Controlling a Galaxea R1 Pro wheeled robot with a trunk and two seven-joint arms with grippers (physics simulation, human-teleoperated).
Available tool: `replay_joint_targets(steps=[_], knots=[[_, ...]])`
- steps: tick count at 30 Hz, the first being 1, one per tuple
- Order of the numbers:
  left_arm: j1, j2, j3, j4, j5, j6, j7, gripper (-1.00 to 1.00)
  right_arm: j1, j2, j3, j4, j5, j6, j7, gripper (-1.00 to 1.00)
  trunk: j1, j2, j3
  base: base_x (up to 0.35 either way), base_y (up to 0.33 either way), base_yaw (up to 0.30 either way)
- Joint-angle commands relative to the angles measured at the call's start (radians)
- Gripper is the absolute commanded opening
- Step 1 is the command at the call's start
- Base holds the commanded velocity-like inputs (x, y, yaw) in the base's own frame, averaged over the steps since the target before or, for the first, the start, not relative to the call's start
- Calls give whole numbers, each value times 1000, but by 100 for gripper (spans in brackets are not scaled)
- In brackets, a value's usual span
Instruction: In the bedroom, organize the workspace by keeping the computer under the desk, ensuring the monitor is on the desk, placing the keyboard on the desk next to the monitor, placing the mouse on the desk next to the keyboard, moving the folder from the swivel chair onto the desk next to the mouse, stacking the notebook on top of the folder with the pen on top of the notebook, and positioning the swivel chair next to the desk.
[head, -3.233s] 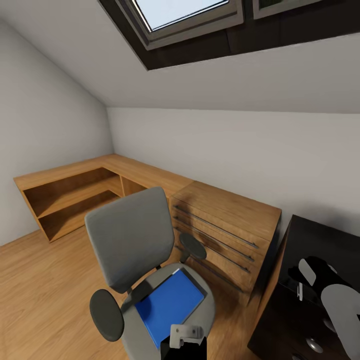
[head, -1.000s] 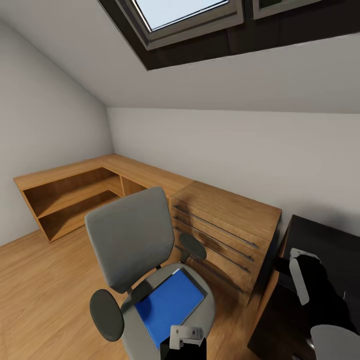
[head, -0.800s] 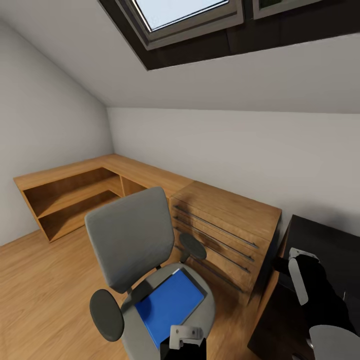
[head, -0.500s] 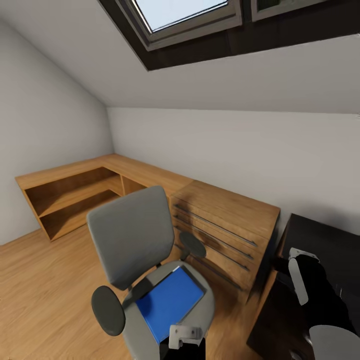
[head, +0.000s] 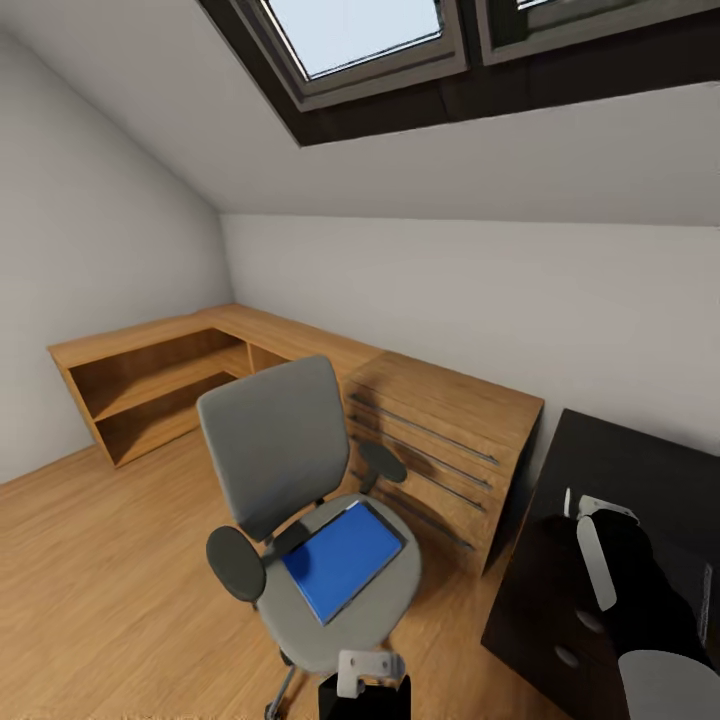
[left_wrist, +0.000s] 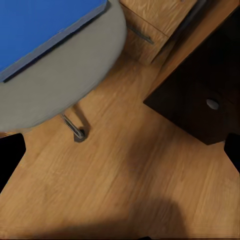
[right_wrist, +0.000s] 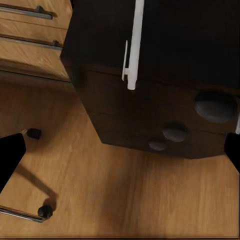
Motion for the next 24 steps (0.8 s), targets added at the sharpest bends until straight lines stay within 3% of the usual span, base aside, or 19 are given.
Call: replay_joint_targets(steps=[1,9,19,23,24], knots=[[0,0,0,-2,10,2,8,100,-1,0,0,-1,-10,3,-8,100,0,-1,-1,-191,0,0],[0,1,3,-1,9,2,8,100,0,1,0,0,-10,-2,-10,100,0,-1,-1,-76,0,14],[0,1,7,-2,8,2,8,100,1,1,0,1,-11,-5,-9,100,0,-1,-1,-1,0,232],[0,1,32,-2,9,2,8,100,1,1,0,1,-11,-5,-8,100,0,-1,-1,0,0,267],[0,1,54,-2,9,2,8,100,1,1,0,1,-11,-5,-8,100,0,-1,-1,0,0,269]])
